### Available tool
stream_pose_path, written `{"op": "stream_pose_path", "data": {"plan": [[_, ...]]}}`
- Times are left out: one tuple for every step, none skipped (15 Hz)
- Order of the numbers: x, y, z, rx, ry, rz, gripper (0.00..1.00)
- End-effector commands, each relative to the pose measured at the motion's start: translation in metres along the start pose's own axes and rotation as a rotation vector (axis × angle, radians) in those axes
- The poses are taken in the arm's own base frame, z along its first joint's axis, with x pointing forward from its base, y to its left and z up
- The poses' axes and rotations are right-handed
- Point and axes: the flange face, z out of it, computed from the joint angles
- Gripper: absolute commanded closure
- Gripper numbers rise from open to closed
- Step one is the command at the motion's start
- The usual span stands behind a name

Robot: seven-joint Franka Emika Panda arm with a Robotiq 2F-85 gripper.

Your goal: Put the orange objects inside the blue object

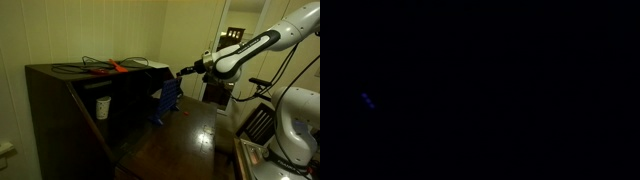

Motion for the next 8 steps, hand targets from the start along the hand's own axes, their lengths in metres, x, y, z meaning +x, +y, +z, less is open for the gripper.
{"op": "stream_pose_path", "data": {"plan": [[-0.0014, 0.0005, -0.0037, 0.028, 0.031, 0.007, 0.91], [-0.0018, 0.0006, -0.0032, 0.029, 0.033, 0.009, 0.91], [-0.0025, 0.0007, -0.003, 0.033, 0.035, 0.009, 0.91], [-0.0029, 0.0006, -0.0026, 0.035, 0.037, 0.01, 0.91], [-0.0031, 0.0007, -0.0023, 0.036, 0.042, 0.01, 0.91], [-0.0038, 0.0005, -0.0019, 0.041, 0.04, 0.01, 0.91], [-0.0042, 0.0004, -0.0016, 0.042, 0.044, 0.011, 0.91], [-0.0045, 0.0, -0.001, 0.043, 0.045, 0.011, 0.91]]}}
